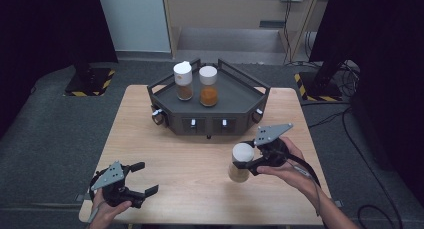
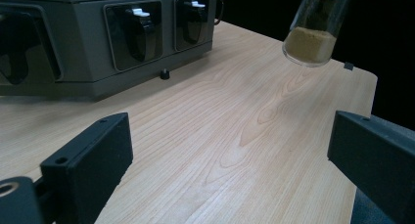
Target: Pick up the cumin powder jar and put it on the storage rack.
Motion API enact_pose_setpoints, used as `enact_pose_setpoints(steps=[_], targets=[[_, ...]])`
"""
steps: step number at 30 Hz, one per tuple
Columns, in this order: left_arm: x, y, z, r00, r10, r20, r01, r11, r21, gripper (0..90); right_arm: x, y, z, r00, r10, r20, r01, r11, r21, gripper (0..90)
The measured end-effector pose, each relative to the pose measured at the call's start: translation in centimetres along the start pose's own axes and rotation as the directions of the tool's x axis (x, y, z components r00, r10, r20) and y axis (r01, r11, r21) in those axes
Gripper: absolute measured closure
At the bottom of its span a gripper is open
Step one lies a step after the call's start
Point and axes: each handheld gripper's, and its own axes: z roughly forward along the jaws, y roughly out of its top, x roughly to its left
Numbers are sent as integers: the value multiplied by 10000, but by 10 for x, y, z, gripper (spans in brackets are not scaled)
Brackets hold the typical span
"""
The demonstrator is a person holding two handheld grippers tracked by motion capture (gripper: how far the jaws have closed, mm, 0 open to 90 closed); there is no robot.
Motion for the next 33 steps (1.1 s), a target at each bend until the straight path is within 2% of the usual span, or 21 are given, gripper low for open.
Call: enact_pose_setpoints(steps=[5,10,24,33], targets=[[0,0,0,10000,-1,10,1,10000,3,20,-7,9,2,9999,48,-122,-48,10000,-32,339],[0,0,0,10000,-6,19,6,10000,22,20,-11,23,-4,10000,54,16,-54,10000,19,339],[0,0,0,10000,-23,9,23,10000,49,20,-30,56,-37,9956,511,786,-477,9978,-450,339],[1,1,1,10000,-24,6,23,10000,67,20,-41,76,-48,9899,687,1242,-654,9974,-303,339]])
